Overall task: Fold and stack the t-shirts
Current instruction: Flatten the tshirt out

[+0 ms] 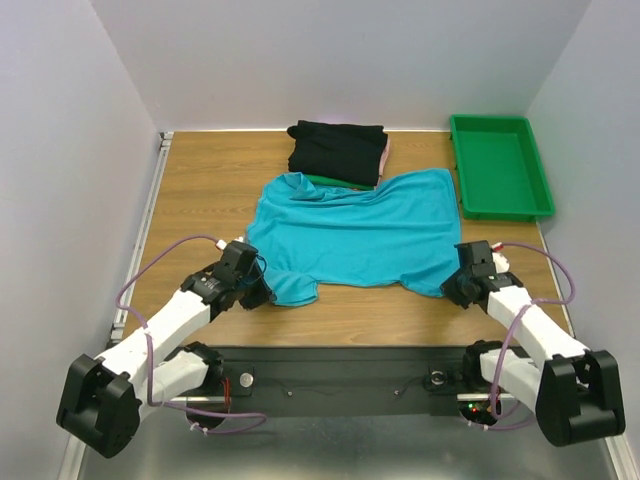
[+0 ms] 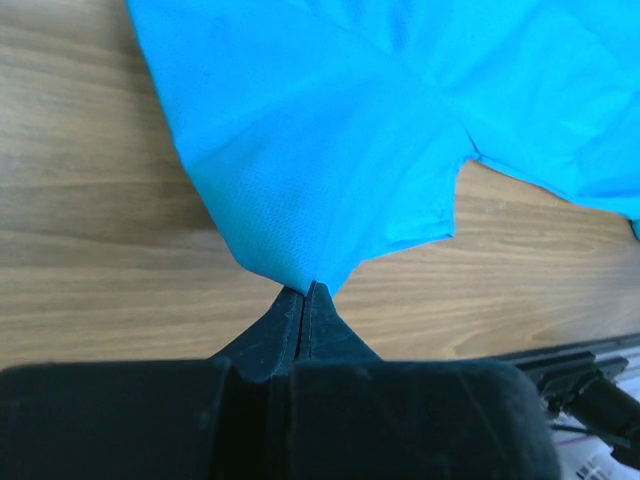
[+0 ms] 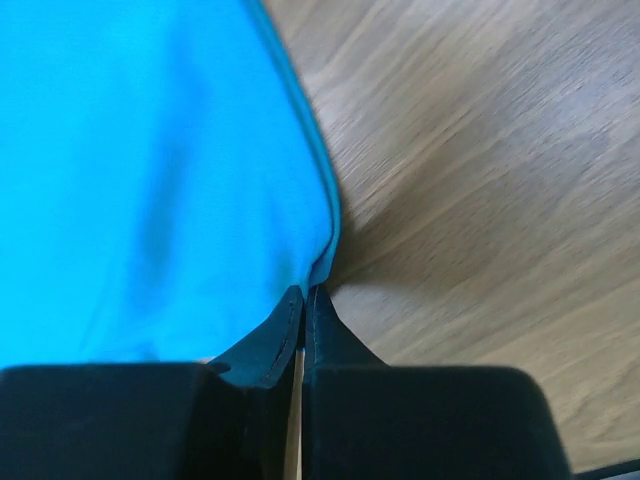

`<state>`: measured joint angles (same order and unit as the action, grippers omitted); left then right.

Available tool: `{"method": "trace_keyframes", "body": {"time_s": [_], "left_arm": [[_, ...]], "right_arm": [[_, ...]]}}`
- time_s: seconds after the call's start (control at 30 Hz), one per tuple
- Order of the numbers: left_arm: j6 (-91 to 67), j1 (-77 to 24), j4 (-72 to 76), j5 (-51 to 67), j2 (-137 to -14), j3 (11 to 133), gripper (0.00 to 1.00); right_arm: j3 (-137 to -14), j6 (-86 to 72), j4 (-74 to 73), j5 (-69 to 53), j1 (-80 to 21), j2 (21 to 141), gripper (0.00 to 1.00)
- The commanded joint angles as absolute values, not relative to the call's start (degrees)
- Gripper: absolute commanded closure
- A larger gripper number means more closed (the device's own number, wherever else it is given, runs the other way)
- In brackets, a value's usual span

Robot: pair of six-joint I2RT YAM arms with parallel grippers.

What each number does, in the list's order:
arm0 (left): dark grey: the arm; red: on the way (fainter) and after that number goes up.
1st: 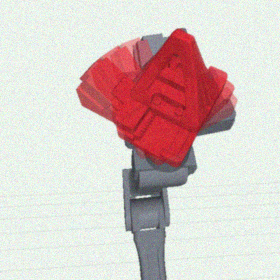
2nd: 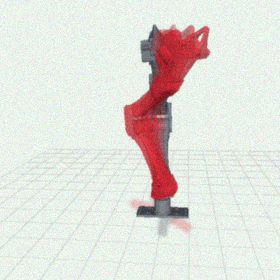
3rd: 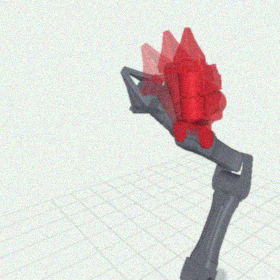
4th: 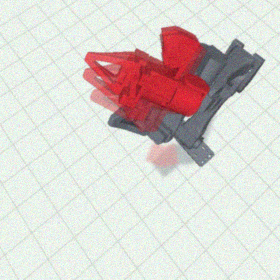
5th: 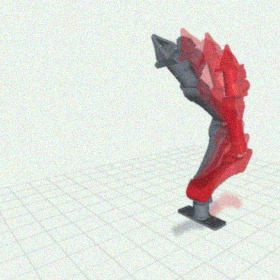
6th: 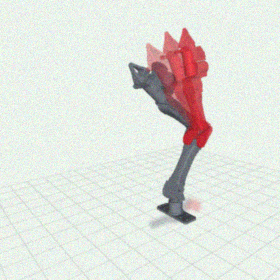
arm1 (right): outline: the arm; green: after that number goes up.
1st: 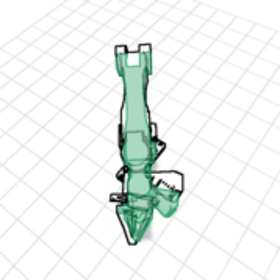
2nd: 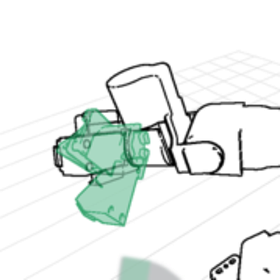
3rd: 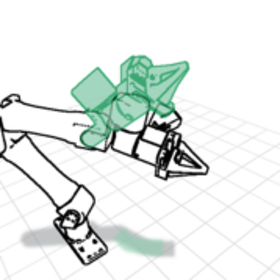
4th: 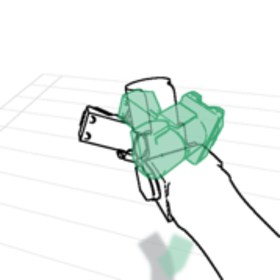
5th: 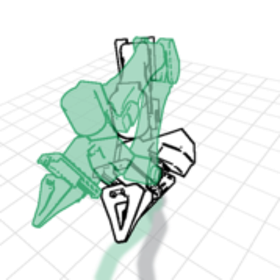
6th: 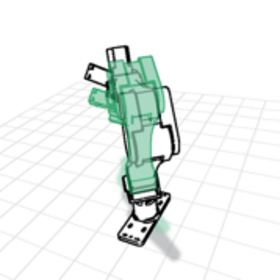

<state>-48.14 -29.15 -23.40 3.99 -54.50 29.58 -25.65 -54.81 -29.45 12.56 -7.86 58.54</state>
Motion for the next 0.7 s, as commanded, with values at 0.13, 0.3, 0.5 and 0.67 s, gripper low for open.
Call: {"method": "trace_keyframes", "body": {"time_s": [0.13,0.3,0.5,0.67], "left_arm": [[-47.6,-29.6,-35.2,10.3,-46.9,35.3,1.0],[-48.3,-30.0,-41.2,12.7,-42.4,37.5,1.0],[-49.1,-30.1,-47.4,14.2,-38.4,41.2,1.0],[-50.4,-30.2,-50.9,15.0,-34.3,42.7,1.0]], "right_arm": [[-32.4,-53.1,-41.9,9.7,-8.0,43.8,1.0],[-42.2,-53.3,-56.9,12.7,-8.0,40.2,1.0],[-48.4,-52.8,-69.8,16.3,-8.0,36.7,1.0],[-51.2,-52.9,-76.1,17.5,-8.0,34.3,1.0]]}}
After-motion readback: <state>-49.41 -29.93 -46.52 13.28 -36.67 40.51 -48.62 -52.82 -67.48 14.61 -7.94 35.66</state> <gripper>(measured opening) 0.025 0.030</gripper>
